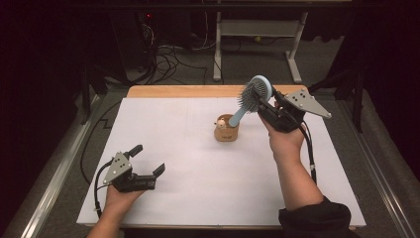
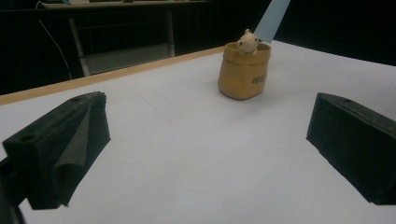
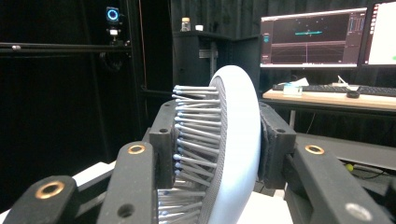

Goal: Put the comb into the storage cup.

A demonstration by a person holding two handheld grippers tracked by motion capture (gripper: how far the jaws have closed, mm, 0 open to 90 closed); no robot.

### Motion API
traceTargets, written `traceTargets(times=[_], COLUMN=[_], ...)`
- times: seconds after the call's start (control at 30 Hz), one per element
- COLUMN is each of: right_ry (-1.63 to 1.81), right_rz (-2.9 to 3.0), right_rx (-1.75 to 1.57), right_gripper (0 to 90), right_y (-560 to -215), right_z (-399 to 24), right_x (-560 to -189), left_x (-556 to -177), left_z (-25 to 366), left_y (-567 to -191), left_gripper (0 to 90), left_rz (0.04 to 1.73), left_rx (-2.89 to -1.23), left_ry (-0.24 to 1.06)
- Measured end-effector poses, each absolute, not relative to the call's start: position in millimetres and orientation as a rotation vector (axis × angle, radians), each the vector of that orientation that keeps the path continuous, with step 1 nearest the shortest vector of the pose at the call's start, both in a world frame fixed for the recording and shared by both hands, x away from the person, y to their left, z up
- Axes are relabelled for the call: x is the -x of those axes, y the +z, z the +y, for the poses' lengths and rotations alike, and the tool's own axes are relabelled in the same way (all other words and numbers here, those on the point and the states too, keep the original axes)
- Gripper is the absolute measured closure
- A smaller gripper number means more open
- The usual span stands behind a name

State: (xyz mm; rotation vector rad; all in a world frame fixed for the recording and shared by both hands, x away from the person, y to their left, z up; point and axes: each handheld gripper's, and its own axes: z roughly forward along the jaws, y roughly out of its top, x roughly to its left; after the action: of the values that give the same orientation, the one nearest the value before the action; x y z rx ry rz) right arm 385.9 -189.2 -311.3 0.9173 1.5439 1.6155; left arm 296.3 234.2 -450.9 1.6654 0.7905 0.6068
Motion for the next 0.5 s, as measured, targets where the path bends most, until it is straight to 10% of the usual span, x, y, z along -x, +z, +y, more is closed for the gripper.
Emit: traceTargets(times=[0.5], right_ry=[1.596], right_rz=[1.564], right_rx=[-0.940], right_gripper=[59.1], right_y=[-318.7], right_z=[-176.9], right_x=[-403.6], left_x=[-296.0], left_z=[235.0], left_y=[-450.0], left_gripper=[0.5], left_rz=[0.788], left_rx=[-1.659], left_ry=[0.603])
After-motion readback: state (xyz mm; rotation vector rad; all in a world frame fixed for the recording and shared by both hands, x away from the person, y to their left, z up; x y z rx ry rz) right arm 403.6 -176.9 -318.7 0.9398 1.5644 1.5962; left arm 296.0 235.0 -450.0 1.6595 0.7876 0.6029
